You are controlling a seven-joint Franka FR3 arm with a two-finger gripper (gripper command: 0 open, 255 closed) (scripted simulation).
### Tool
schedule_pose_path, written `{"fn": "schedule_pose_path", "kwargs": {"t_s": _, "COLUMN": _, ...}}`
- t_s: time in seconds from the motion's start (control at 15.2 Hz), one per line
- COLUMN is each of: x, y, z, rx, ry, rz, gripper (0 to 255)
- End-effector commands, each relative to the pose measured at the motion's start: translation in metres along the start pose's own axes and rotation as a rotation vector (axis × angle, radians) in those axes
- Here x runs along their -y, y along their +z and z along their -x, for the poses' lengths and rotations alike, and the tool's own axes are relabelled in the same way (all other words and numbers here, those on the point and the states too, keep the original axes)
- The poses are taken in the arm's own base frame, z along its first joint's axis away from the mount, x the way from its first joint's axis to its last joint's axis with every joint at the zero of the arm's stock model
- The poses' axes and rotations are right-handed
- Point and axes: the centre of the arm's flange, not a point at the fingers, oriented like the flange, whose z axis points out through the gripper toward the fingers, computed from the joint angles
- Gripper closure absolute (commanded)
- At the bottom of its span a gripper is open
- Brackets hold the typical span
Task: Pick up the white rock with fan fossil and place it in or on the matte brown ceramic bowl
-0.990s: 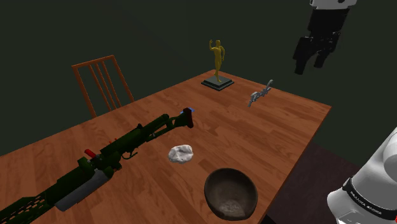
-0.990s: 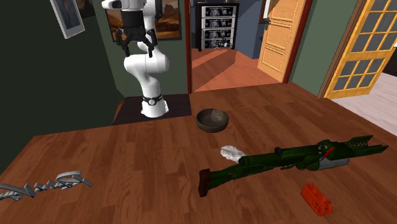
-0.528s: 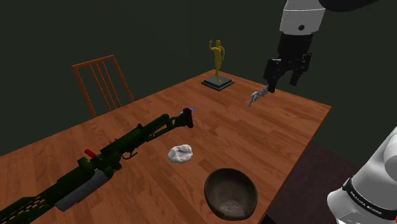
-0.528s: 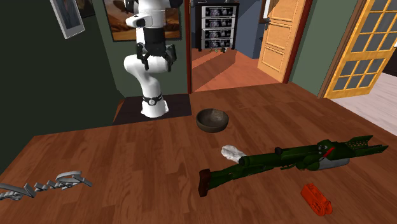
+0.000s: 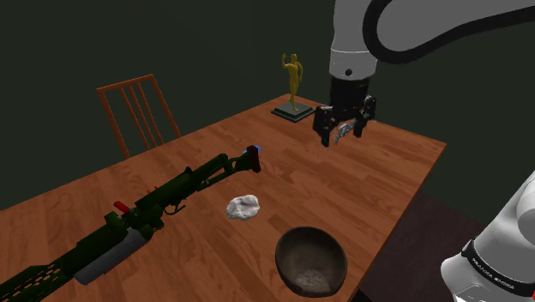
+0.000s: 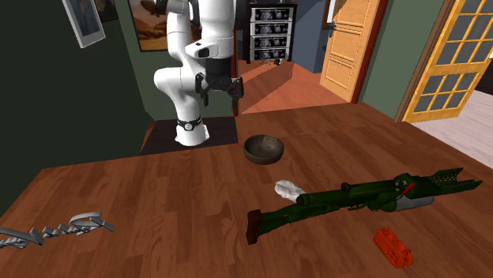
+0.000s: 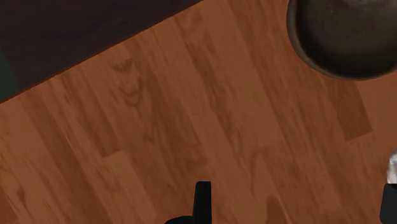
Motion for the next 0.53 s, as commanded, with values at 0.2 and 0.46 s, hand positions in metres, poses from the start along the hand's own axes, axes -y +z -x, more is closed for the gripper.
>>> {"fn": "schedule_pose_path", "kwargs": {"t_s": 0.2, "x": 0.061, "y": 0.036, "z": -0.012, "rx": 0.003, "ry": 0.048, "rz": 0.008, "gripper": 0}}
{"fn": "schedule_pose_path", "kwargs": {"t_s": 0.46, "x": 0.105, "y": 0.063, "z": -0.026, "rx": 0.006, "ry": 0.085, "rz": 0.015, "gripper": 0}}
